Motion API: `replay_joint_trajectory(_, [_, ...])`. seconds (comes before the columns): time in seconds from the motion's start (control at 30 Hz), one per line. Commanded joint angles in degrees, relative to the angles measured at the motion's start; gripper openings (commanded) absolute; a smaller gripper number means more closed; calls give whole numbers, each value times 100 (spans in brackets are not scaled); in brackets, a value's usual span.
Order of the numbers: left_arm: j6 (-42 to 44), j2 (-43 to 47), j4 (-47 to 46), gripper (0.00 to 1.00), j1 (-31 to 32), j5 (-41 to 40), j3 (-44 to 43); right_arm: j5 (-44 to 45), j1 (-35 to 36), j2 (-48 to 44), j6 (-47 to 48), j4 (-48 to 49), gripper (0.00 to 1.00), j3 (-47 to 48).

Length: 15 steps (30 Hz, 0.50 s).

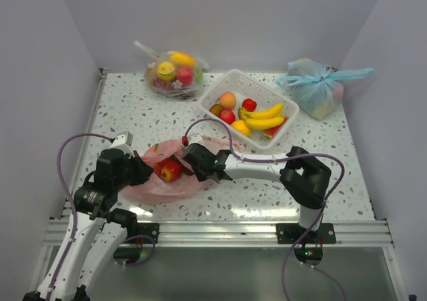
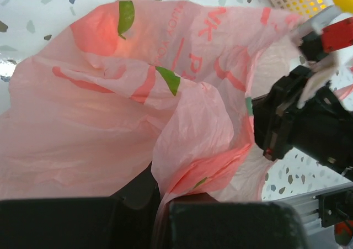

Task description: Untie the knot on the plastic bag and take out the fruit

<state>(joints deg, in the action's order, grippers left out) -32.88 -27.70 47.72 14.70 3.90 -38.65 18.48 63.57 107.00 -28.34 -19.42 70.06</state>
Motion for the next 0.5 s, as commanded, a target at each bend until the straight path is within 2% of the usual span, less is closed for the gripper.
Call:
replay_joint_trajectory(0.0, [-218, -121, -333, 0, 7, 260, 191, 156, -20, -819, 214, 263, 0, 86])
replay_joint_trajectory(0.1, [-245, -410, -719, 0, 7, 243, 174, 104, -20, -1355, 583, 403, 0, 332])
replay_joint_trajectory(0.2, [-262, -762, -1115, 0, 7, 59, 165, -353, 6, -1760, 873, 657, 0, 578])
replay_joint_trajectory(0.3, [-315, -1087, -1511, 0, 7, -143, 244, -705, 15, -1858, 970, 860, 0, 605])
replay_joint_trajectory(0.43, [-438, -1474, -1889, 0, -2, -373, 525, -539, -3, -1884, 752, 860, 0, 176])
replay_joint_trajectory(0.47, [-482, -1527, -1951, 0, -2, -346, 630, -312, -20, -1893, 655, 913, 0, -191])
